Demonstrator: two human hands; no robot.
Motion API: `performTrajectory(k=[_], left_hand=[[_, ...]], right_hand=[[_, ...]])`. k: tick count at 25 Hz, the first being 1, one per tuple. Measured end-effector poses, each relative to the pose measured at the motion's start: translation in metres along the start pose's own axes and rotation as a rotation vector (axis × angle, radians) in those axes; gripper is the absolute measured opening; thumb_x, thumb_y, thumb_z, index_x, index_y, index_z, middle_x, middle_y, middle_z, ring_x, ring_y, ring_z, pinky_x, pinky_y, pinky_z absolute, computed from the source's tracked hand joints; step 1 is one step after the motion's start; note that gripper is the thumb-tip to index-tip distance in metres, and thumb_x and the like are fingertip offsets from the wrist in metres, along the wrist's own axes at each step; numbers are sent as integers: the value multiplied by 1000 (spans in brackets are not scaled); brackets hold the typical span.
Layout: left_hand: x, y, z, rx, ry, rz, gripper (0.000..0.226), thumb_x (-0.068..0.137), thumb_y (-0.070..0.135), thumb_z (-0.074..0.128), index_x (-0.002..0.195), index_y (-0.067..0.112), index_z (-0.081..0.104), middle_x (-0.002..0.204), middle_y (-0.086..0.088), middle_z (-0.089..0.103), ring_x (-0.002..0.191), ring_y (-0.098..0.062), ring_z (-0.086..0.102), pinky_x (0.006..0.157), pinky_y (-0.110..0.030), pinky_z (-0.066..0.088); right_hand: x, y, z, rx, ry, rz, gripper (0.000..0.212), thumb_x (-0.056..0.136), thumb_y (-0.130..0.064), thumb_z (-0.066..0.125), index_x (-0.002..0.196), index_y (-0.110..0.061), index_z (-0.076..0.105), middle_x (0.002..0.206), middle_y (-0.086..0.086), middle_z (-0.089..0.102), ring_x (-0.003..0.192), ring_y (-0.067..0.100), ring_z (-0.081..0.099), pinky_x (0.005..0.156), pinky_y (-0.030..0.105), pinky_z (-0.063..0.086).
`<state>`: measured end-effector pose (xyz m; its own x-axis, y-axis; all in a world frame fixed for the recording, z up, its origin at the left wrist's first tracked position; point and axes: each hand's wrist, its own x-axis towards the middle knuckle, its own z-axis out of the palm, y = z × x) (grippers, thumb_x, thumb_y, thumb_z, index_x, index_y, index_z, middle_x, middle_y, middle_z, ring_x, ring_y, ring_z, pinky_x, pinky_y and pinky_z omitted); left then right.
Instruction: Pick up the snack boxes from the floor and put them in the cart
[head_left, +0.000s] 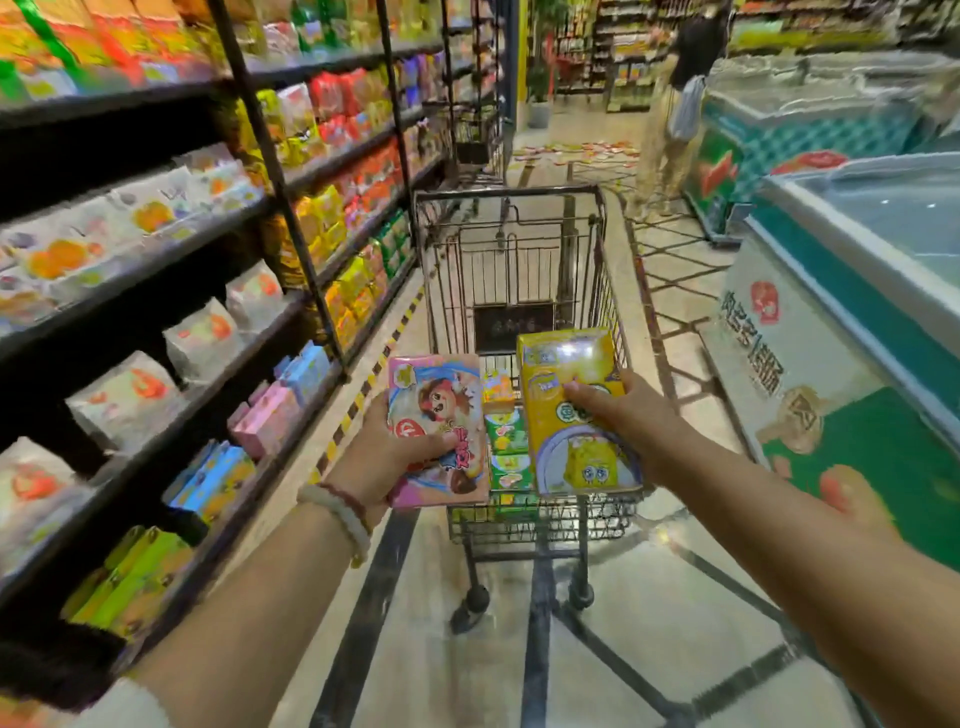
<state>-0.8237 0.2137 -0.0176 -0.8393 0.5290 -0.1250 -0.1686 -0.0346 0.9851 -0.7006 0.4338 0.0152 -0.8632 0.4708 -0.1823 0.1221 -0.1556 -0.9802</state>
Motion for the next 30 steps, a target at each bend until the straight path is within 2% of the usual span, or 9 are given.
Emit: performTrajectory(k=[3, 13, 17, 19, 22, 25, 26, 28, 30], left_hand=[[59, -25, -6, 7, 22, -135, 103, 39, 7, 90, 130, 5, 41, 111, -20, 66, 92, -31, 68, 77, -44, 56], [255, -124, 13, 118, 2, -351, 71, 59, 0, 83, 121, 9, 50, 108, -12, 67, 94, -29, 65, 78, -34, 57], [313, -171, 35, 119, 250, -470, 90, 54, 7, 87, 127, 12, 34, 108, -11, 62, 95, -29, 63, 87, -45, 53], [339, -189, 42, 210, 408, -509, 91, 59, 5, 85, 128, 16, 25, 111, -8, 55, 97, -24, 59, 90, -38, 49], [374, -216, 47, 266, 503, -527, 74, 66, 0, 81, 120, 11, 31, 113, -12, 53, 93, -20, 54, 78, -27, 46], [400, -246, 45, 303, 537, -489, 63, 68, -8, 76, 118, 4, 39, 107, -9, 55, 89, -16, 54, 58, -10, 42], [404, -256, 42, 334, 564, -490, 61, 70, -7, 75, 119, 2, 41, 103, -7, 54, 89, -17, 55, 55, -8, 40], [410, -272, 37, 385, 614, -487, 57, 72, -2, 75, 120, 2, 43, 100, -8, 55, 88, -19, 58, 58, -10, 42], [416, -289, 30, 387, 625, -475, 55, 74, 6, 74, 121, 4, 46, 108, -13, 61, 91, -21, 60, 72, -18, 48]], right_hand=[[67, 27, -3, -22, -11, 68, 9, 88, -11, 63, 96, -16, 62, 75, 3, 75, 67, 19, 72, 55, 28, 57], [256, 131, -36, 38, 100, 431, 36, 85, -15, 68, 118, -12, 53, 97, 10, 70, 65, 19, 72, 49, 28, 55], [342, 179, -45, 12, 84, 531, 72, 71, -35, 82, 130, -15, 47, 120, 14, 63, 93, 32, 69, 73, 45, 58], [373, 200, -44, -77, 102, 553, 81, 67, -42, 84, 129, -16, 38, 115, 9, 60, 92, 25, 64, 81, 40, 54], [412, 234, -45, -165, 154, 561, 59, 83, -28, 73, 120, -14, 29, 93, -2, 49, 74, 7, 49, 77, 27, 41], [441, 262, -37, -155, 93, 595, 58, 85, -22, 70, 123, -10, 27, 98, 1, 51, 83, 16, 53, 67, 20, 41], [447, 269, -31, -183, 82, 589, 59, 83, -23, 71, 123, -10, 30, 101, 4, 55, 88, 20, 57, 68, 21, 46], [458, 297, -26, -277, 74, 558, 67, 65, -42, 71, 119, -20, 38, 118, 12, 55, 109, 27, 56, 91, 38, 49], [468, 332, -27, -303, 34, 553, 67, 50, -53, 66, 109, -32, 41, 125, 15, 53, 117, 31, 53, 96, 51, 46]])
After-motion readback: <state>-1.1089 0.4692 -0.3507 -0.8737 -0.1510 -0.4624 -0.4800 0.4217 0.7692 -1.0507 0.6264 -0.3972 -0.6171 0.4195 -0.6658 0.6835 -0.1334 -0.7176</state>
